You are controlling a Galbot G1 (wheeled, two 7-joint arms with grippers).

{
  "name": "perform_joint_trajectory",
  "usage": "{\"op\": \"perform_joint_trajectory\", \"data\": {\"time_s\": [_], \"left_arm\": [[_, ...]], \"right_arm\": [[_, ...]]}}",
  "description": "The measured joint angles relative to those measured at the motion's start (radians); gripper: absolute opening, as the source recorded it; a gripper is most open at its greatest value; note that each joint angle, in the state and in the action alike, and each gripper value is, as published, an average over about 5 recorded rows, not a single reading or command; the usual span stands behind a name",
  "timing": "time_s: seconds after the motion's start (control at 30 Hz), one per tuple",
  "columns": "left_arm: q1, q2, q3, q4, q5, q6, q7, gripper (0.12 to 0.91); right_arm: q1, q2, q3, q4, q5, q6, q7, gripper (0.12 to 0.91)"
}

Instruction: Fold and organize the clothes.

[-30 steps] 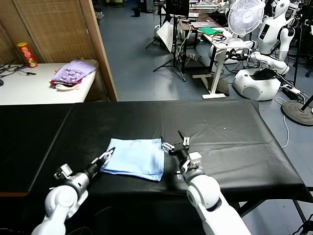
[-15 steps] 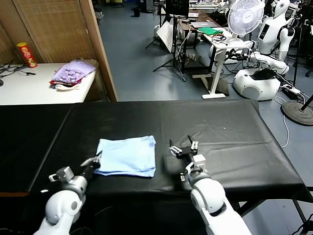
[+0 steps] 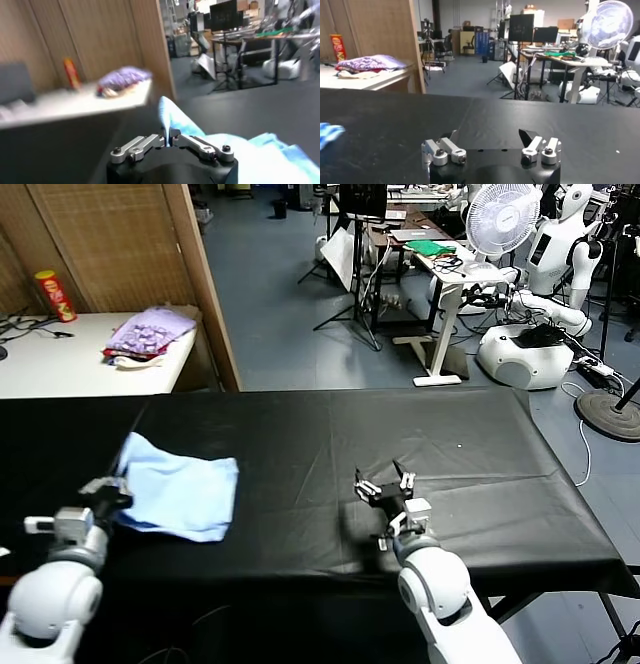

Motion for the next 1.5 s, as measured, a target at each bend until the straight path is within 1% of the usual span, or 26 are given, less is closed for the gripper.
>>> {"op": "perform_joint_trajectory", "data": {"time_s": [0.07,0.17,0.3,0.4,0.5,0.57,0.63,0.67,0.73,0.77,0.8,0.9,0.97,1.0,1.07,1.1,1.2,1.27,1.3,1.4,1.43,1.5], "left_arm": [[0.006,0.011,-0.004,-0.038,0.002,0.017,-0.009,0.155],[0.004,0.006,0.023,-0.1,-0.027,0.039,-0.024,0.155],[-0.023,-0.033,0.124,-0.137,-0.054,0.049,-0.02,0.155],[-0.054,-0.086,0.231,-0.126,-0.066,0.049,-0.02,0.155],[-0.092,-0.156,0.336,-0.087,-0.058,0.039,-0.02,0.155],[-0.117,-0.206,0.394,-0.054,-0.044,0.029,-0.011,0.155],[-0.135,-0.255,0.443,-0.018,-0.019,0.011,0.01,0.168],[-0.142,-0.277,0.465,-0.002,-0.007,-0.002,0.022,0.191],[-0.15,-0.314,0.502,0.025,0.013,-0.036,0.047,0.271],[-0.151,-0.328,0.517,0.035,0.017,-0.056,0.061,0.321],[-0.152,-0.339,0.53,0.043,0.018,-0.077,0.078,0.388],[-0.148,-0.362,0.562,0.051,0.013,-0.145,0.14,0.539],[-0.141,-0.371,0.571,0.046,0.003,-0.189,0.166,0.637],[-0.137,-0.373,0.572,0.042,-0.004,-0.206,0.171,0.684],[-0.129,-0.371,0.568,0.03,-0.022,-0.23,0.169,0.757],[-0.125,-0.368,0.563,0.023,-0.029,-0.238,0.165,0.777],[-0.109,-0.353,0.541,0.001,-0.036,-0.253,0.152,0.795],[-0.095,-0.34,0.523,-0.013,-0.037,-0.262,0.142,0.797],[-0.088,-0.334,0.513,-0.018,-0.037,-0.268,0.137,0.798],[-0.067,-0.317,0.486,-0.03,-0.041,-0.284,0.124,0.798],[-0.06,-0.313,0.477,-0.034,-0.043,-0.288,0.121,0.798],[-0.047,-0.305,0.459,-0.042,-0.047,-0.291,0.118,0.798]], "right_arm": [[-0.003,0.0,0.002,0.002,0.0,0.0,-0.001,0.798],[-0.011,-0.002,0.007,0.006,-0.001,0.0,-0.003,0.798],[-0.028,-0.006,0.02,0.012,-0.004,0.0,-0.008,0.798],[-0.042,-0.012,0.032,0.017,-0.006,0.001,-0.019,0.798],[-0.056,-0.021,0.04,0.021,-0.004,0.002,-0.04,0.798],[-0.063,-0.029,0.04,0.025,0.005,0.003,-0.056,0.798],[-0.069,-0.036,0.035,0.027,0.023,0.003,-0.074,0.798],[-0.07,-0.041,0.031,0.029,0.037,0.001,-0.084,0.798],[-0.068,-0.049,0.022,0.031,0.07,-0.006,-0.109,0.798],[-0.066,-0.053,0.017,0.031,0.087,-0.012,-0.12,0.798],[-0.063,-0.057,0.011,0.03,0.106,-0.019,-0.129,0.798],[-0.048,-0.058,-0.011,0.02,0.162,-0.049,-0.136,0.798],[-0.032,-0.052,-0.03,0.007,0.201,-0.068,-0.133,0.798],[-0.021,-0.047,-0.04,-0.001,0.218,-0.075,-0.129,0.798],[0.001,-0.037,-0.063,-0.02,0.249,-0.086,-0.116,0.798],[0.014,-0.031,-0.074,-0.032,0.265,-0.092,-0.106,0.798],[0.05,-0.009,-0.108,-0.07,0.309,-0.103,-0.073,0.798],[0.069,0.005,-0.125,-0.096,0.33,-0.101,-0.054,0.782],[0.077,0.011,-0.132,-0.108,0.339,-0.099,-0.047,0.759],[0.098,0.028,-0.148,-0.146,0.361,-0.092,-0.036,0.632],[0.104,0.033,-0.152,-0.158,0.367,-0.09,-0.036,0.567],[0.115,0.042,-0.16,-0.182,0.372,-0.086,-0.038,0.466]]}}
